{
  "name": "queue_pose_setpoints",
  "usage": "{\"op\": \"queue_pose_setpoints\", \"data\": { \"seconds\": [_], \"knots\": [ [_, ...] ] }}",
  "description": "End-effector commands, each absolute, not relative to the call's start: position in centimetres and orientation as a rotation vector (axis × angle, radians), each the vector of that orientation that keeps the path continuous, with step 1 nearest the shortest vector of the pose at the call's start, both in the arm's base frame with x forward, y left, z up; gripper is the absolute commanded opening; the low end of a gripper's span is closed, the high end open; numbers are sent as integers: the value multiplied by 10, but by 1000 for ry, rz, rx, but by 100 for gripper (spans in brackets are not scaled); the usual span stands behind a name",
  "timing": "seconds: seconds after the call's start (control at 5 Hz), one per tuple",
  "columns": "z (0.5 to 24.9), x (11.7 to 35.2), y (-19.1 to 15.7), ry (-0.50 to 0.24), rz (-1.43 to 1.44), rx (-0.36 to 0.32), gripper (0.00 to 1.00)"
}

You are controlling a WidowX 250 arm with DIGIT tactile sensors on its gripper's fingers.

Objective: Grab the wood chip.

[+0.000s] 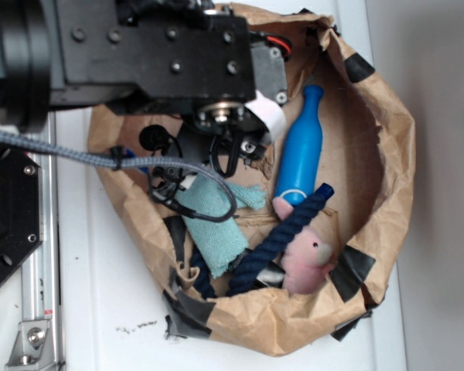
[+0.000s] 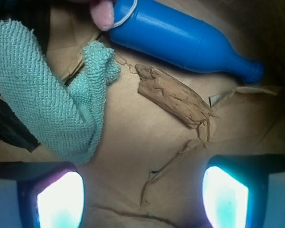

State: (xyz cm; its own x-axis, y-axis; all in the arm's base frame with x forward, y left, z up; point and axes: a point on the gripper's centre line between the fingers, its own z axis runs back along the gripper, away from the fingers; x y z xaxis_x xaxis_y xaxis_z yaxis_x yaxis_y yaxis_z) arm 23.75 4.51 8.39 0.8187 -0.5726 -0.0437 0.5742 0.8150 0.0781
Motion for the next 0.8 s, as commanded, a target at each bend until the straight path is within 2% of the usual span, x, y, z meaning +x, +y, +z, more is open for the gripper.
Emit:
{"op": "queue_pose_setpoints", "data": {
  "seconds": [0.0, 0.2, 0.4, 0.6],
  "knots": [
    [58, 254, 50, -11, -678, 120, 100],
    [40, 267, 46, -56, -750, 129, 100],
    [23, 274, 43, -24, -779, 119, 100],
    [21, 274, 43, -19, -779, 113, 100]
  ]
}}
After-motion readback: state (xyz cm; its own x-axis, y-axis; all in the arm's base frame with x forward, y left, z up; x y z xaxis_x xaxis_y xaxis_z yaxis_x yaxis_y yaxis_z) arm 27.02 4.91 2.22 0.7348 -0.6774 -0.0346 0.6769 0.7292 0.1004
